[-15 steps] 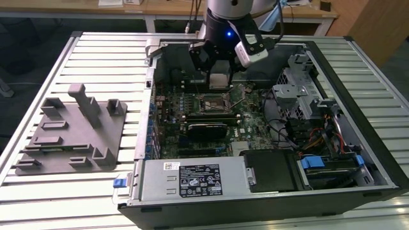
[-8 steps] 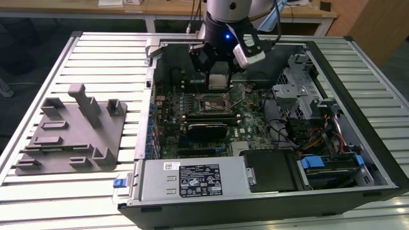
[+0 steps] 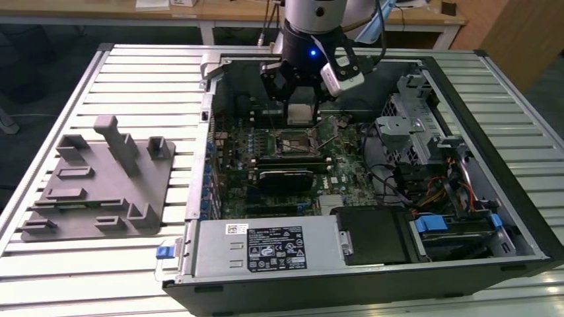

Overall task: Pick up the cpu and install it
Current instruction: 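Place the cpu into insertion slot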

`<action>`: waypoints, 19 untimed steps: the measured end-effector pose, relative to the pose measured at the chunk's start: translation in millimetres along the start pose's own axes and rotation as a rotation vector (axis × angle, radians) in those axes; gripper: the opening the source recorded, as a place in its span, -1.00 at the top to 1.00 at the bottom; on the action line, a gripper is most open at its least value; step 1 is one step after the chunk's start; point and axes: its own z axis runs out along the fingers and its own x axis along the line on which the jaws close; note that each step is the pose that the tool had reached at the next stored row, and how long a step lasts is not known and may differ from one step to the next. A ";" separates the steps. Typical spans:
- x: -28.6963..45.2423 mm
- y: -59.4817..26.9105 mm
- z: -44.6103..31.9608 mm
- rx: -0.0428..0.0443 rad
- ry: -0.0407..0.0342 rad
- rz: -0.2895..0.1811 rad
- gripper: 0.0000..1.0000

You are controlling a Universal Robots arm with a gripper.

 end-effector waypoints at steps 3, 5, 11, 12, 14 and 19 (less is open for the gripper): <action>0.0 0.0 0.0 0.0000 0.0000 0.000 -0.09; 0.0 0.0 0.1 0.0000 0.0000 0.000 -0.09; 0.0 0.0 0.1 0.0001 -0.0001 0.002 -0.09; 0.0 0.0 0.2 0.0000 -0.0006 0.009 -0.09; 0.0 0.0 0.2 0.0000 -0.0025 0.037 -0.09; 0.0 0.0 0.2 0.0004 -0.0083 0.124 -0.09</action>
